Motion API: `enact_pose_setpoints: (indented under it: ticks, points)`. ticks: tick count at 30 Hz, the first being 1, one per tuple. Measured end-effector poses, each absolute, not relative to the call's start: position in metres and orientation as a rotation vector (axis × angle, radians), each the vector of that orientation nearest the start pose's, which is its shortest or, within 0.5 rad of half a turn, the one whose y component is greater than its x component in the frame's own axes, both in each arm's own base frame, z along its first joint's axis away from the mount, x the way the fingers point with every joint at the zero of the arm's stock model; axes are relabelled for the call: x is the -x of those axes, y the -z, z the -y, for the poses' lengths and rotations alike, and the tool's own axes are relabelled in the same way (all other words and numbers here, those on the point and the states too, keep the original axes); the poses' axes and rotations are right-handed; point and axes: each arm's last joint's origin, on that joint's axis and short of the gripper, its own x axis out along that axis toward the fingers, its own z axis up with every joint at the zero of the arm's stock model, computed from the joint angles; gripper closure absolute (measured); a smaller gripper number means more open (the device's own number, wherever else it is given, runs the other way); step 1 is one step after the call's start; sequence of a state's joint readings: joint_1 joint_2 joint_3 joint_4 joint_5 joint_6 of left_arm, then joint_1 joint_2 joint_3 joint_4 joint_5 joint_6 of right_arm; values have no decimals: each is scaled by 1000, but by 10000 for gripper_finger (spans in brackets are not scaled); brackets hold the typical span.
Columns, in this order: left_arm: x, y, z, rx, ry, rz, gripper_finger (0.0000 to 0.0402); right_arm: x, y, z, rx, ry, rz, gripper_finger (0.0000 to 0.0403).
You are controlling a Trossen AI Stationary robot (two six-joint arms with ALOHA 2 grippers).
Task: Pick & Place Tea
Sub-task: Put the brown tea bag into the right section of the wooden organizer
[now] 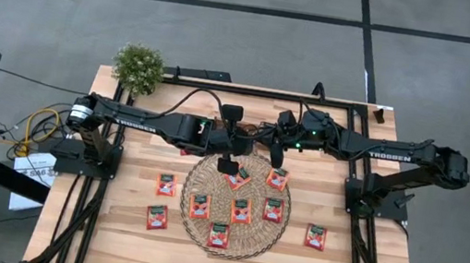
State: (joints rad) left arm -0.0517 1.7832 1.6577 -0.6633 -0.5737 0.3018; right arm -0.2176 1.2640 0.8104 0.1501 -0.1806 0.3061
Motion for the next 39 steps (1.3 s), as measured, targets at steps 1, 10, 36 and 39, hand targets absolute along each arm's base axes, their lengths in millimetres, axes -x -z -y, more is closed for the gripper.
enact_pose_setpoints:
  ticks: [1,10,36,39]
  points:
    - [-391,-325,4,-523,-383,-831,401,-273,-273,55,-363,86,-290,402]
    - [-392,-326,4,-511,-433,-819,358,-272,-271,57,-360,141,-305,403]
    - [-352,-297,-32,-196,-733,-1128,225,-245,-216,89,-319,448,-403,403]
    - [-348,-293,-32,-175,-737,-1114,225,-239,-207,90,-329,461,-332,403]
